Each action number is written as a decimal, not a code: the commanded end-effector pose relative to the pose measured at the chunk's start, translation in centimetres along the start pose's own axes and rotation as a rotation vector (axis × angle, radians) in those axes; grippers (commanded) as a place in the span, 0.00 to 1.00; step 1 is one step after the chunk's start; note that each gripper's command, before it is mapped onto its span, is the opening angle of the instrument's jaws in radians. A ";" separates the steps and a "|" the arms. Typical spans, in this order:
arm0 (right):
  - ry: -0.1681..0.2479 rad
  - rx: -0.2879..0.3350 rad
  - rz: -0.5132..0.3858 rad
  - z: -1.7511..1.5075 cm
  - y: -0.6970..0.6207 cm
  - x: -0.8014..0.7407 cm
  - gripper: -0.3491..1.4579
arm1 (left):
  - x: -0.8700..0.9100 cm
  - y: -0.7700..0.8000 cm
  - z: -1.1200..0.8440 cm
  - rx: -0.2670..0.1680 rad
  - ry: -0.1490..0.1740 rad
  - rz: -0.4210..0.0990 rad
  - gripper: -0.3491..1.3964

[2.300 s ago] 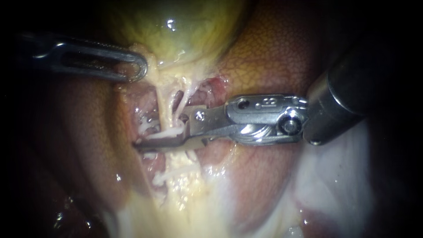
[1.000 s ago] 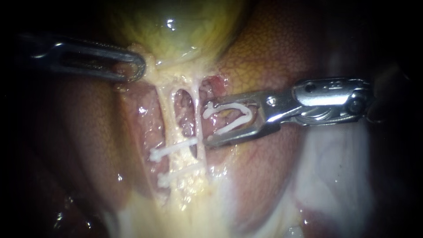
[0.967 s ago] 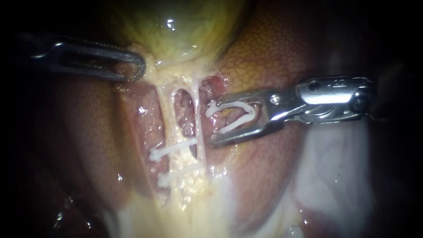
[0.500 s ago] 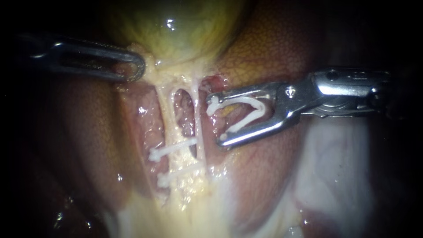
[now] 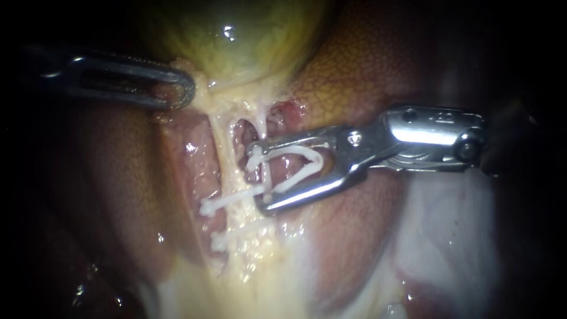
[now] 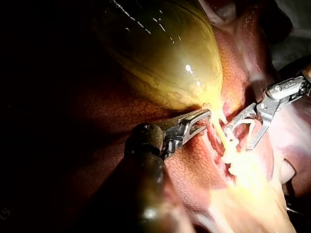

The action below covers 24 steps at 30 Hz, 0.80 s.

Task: Clipping third clip left tube

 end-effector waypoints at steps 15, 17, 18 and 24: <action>-0.008 0.013 0.010 0.22 0.24 -0.12 0.44 | 0.00 0.01 0.01 0.000 0.000 0.000 0.00; -0.009 0.018 0.008 0.27 0.26 -0.12 0.44 | 0.00 0.01 0.01 0.000 0.000 0.000 0.00; -0.004 0.022 0.008 0.29 0.26 -0.11 0.43 | 0.00 0.01 0.01 0.000 0.000 0.000 0.00; 0.059 0.050 0.028 0.37 0.26 -0.03 0.43 | 0.01 0.01 0.03 -0.001 -0.001 0.001 0.00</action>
